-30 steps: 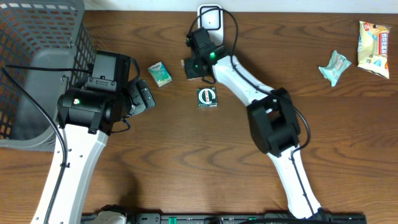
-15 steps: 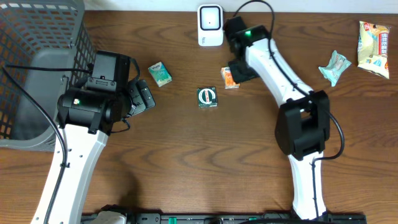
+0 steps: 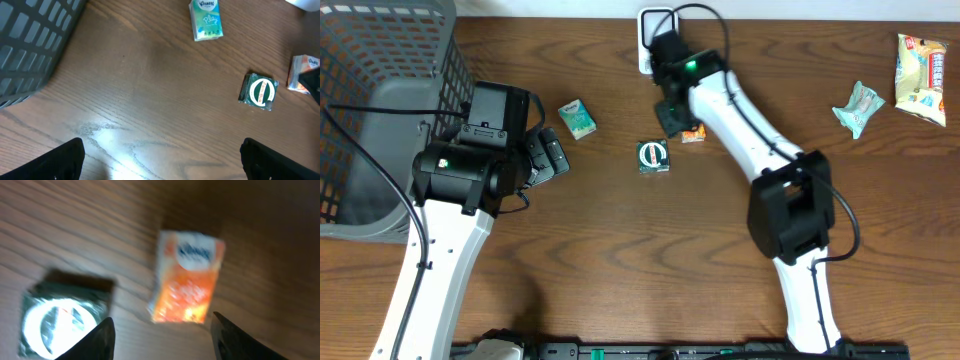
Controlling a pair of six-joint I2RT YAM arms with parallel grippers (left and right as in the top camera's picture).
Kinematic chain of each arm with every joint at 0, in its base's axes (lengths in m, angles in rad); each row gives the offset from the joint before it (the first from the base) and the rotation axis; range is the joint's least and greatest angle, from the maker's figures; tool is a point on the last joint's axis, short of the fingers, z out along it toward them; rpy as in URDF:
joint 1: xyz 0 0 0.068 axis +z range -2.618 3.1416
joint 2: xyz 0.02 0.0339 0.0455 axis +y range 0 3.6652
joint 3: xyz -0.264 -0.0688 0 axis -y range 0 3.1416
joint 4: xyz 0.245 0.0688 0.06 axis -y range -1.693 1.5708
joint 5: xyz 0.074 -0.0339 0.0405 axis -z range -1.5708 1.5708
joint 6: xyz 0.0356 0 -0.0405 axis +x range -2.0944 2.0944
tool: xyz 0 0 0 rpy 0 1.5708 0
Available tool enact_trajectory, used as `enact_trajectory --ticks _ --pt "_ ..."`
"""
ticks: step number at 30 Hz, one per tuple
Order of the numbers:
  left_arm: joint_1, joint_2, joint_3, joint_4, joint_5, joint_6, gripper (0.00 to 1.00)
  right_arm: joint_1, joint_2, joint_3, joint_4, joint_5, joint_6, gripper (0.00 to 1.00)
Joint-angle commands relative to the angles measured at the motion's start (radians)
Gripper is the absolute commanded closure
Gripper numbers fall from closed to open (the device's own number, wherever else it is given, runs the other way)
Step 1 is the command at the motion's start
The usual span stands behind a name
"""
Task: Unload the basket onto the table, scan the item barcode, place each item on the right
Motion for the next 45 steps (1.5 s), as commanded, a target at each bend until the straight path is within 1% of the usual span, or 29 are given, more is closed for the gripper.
enact_trajectory --ticks 1,3,4,6,12,16,19,25,26,27,29,30,31,35,37,39,41,43,45 --pt "0.004 -0.003 0.003 -0.003 -0.010 -0.001 0.02 0.040 -0.008 0.000 0.032 0.156 -0.017 0.44" --pt "0.004 -0.003 0.003 -0.003 -0.010 -0.001 0.02 0.051 0.006 0.000 0.042 0.237 0.021 0.42" --pt "0.004 -0.003 0.003 -0.003 -0.010 -0.001 0.02 0.054 0.012 0.000 0.043 0.271 0.040 0.39" --pt "0.004 -0.003 0.003 -0.003 -0.010 -0.001 0.03 0.055 0.029 0.000 0.049 0.296 0.066 0.38" --pt "0.004 -0.003 0.003 -0.003 -0.010 -0.001 0.02 0.052 0.085 0.000 0.095 0.232 0.064 0.46" --pt "0.004 -0.003 0.003 -0.003 -0.010 -0.001 0.03 0.061 0.123 0.000 0.109 0.233 0.036 0.44" --pt "0.004 -0.003 0.003 -0.003 -0.010 -0.001 0.02 0.061 0.143 0.000 0.111 0.248 0.027 0.46" --pt "0.004 -0.003 0.003 -0.003 -0.010 -0.001 0.02 0.051 0.179 0.000 0.093 0.308 0.031 0.57" --pt "0.004 -0.003 0.003 -0.003 -0.010 -0.001 0.02 0.049 0.180 0.000 0.089 0.308 0.031 0.60" --pt "0.004 -0.003 0.003 -0.003 -0.010 -0.001 0.02 0.047 0.182 0.000 0.085 0.308 0.031 0.64" --pt "0.004 -0.003 0.003 -0.003 -0.010 -0.001 0.02 0.044 0.182 0.000 0.074 0.308 0.031 0.82" --pt "0.004 -0.003 0.003 -0.003 -0.010 -0.001 0.02 0.043 0.182 0.000 0.066 0.308 0.031 0.93" --pt "0.004 -0.003 0.003 -0.003 -0.010 -0.001 0.02 0.043 0.182 0.000 0.060 0.308 0.031 0.99" --pt "0.004 -0.003 0.003 -0.003 -0.010 -0.001 0.02 0.043 0.166 0.013 0.038 0.338 0.031 0.99" --pt "0.004 -0.003 0.003 -0.003 -0.010 -0.001 0.02 0.039 0.139 0.030 0.014 0.333 0.055 0.99" --pt "0.004 -0.003 0.003 -0.003 -0.010 -0.001 0.02 0.031 0.104 0.052 -0.011 0.291 0.061 0.99" --pt "0.004 -0.003 0.003 -0.003 -0.010 -0.001 0.02 0.016 0.060 0.073 -0.048 0.203 0.061 0.99" --pt "0.004 -0.003 0.003 -0.003 -0.010 -0.001 0.03 -0.003 0.008 0.082 -0.079 0.052 0.043 0.99" --pt "0.004 -0.003 0.003 -0.003 -0.010 -0.001 0.02 -0.029 -0.036 0.082 -0.102 -0.146 -0.011 0.99"
